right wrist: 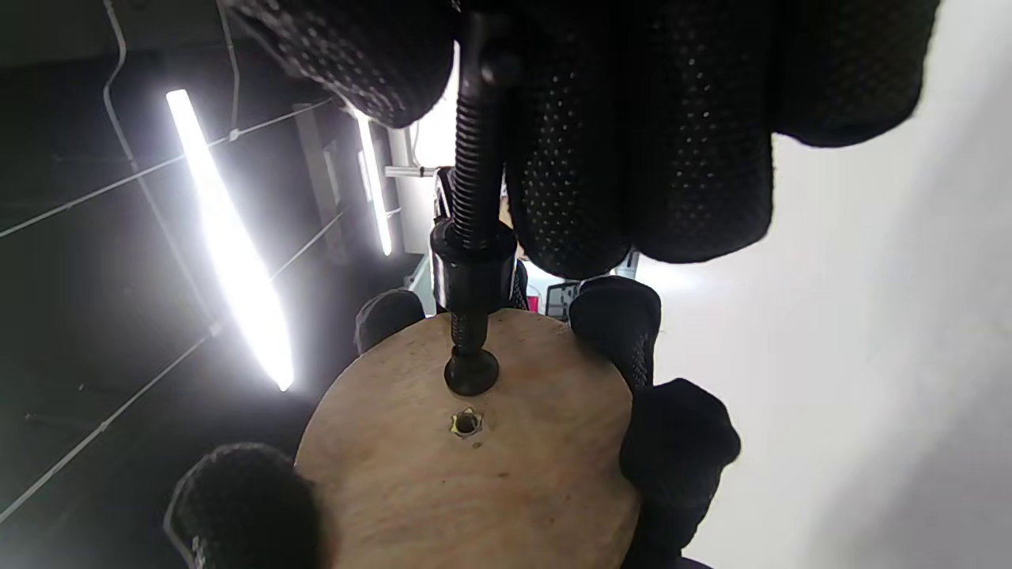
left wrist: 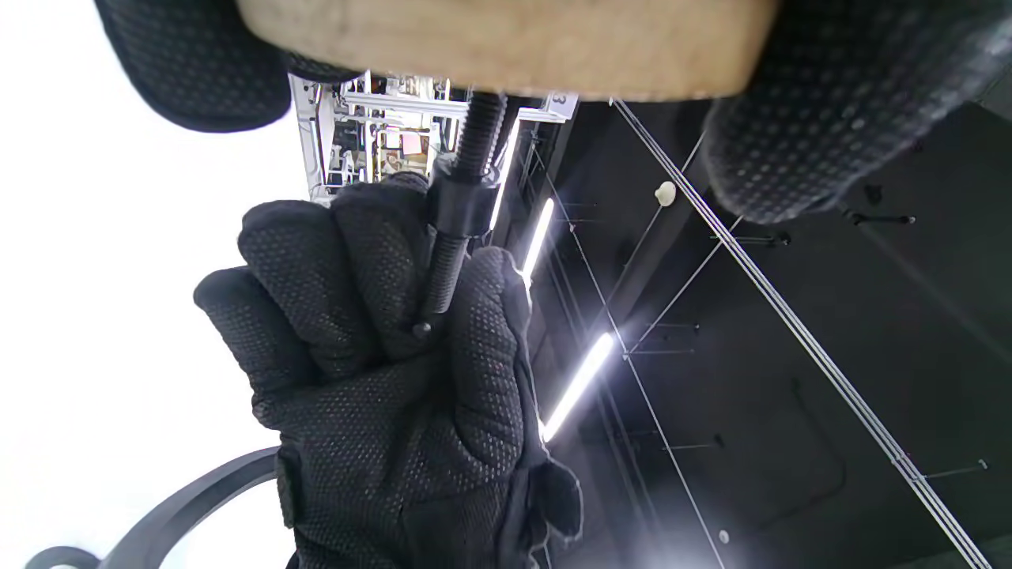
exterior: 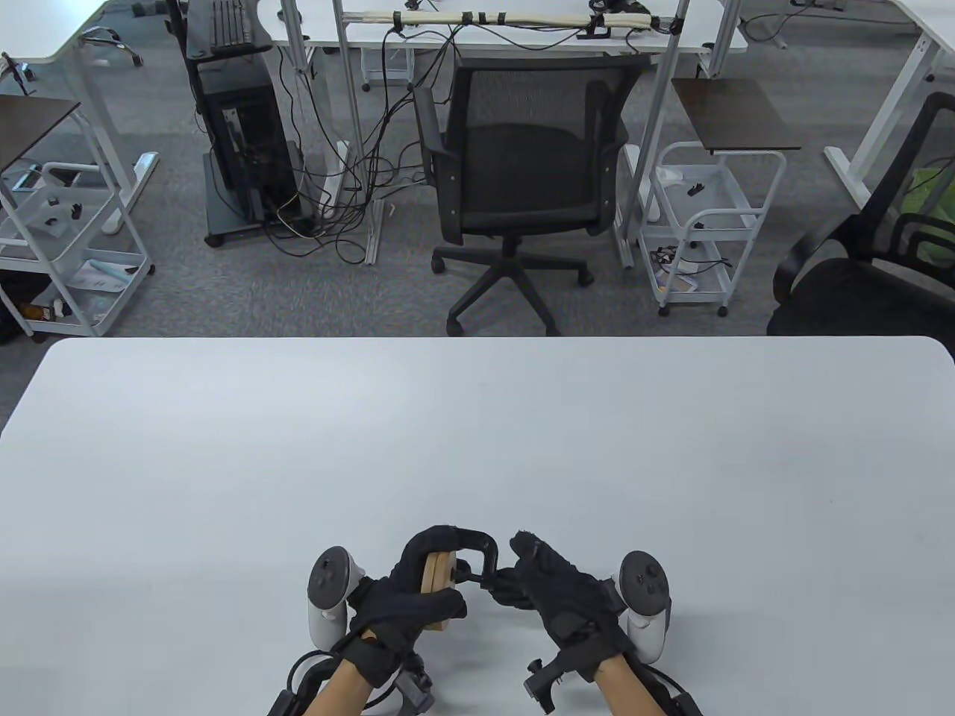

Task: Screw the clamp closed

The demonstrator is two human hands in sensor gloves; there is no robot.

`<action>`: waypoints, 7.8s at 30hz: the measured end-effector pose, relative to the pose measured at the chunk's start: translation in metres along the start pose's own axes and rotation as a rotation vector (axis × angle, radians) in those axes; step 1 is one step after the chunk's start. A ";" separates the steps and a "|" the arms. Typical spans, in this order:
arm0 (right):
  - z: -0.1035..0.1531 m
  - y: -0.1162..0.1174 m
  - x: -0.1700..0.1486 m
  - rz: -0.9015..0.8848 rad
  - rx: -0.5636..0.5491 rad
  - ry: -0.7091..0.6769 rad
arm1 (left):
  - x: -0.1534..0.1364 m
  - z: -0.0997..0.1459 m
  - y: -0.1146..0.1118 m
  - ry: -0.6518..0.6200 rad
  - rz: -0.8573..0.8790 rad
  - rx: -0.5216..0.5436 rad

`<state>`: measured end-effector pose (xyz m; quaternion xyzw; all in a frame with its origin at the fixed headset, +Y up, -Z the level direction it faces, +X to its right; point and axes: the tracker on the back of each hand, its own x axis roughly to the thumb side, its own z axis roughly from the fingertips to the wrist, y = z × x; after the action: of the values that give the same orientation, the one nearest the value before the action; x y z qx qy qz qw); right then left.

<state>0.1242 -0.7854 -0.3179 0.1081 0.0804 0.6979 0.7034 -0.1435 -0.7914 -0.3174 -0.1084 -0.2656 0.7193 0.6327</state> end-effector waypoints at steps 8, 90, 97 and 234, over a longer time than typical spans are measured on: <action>0.006 -0.003 0.015 0.214 -0.065 -0.168 | 0.000 0.004 0.005 0.004 0.031 0.049; 0.008 -0.010 0.035 0.448 -0.078 -0.434 | -0.001 0.004 0.006 0.033 0.093 0.076; 0.017 0.022 0.043 1.226 0.146 -0.640 | -0.004 0.005 0.009 0.042 0.172 0.097; -0.026 -0.015 -0.019 1.023 0.049 0.026 | 0.033 0.029 0.090 0.319 -1.342 0.157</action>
<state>0.1318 -0.8037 -0.3480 0.1415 0.0421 0.9520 0.2680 -0.2400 -0.7716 -0.3335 0.0208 -0.1263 0.1649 0.9780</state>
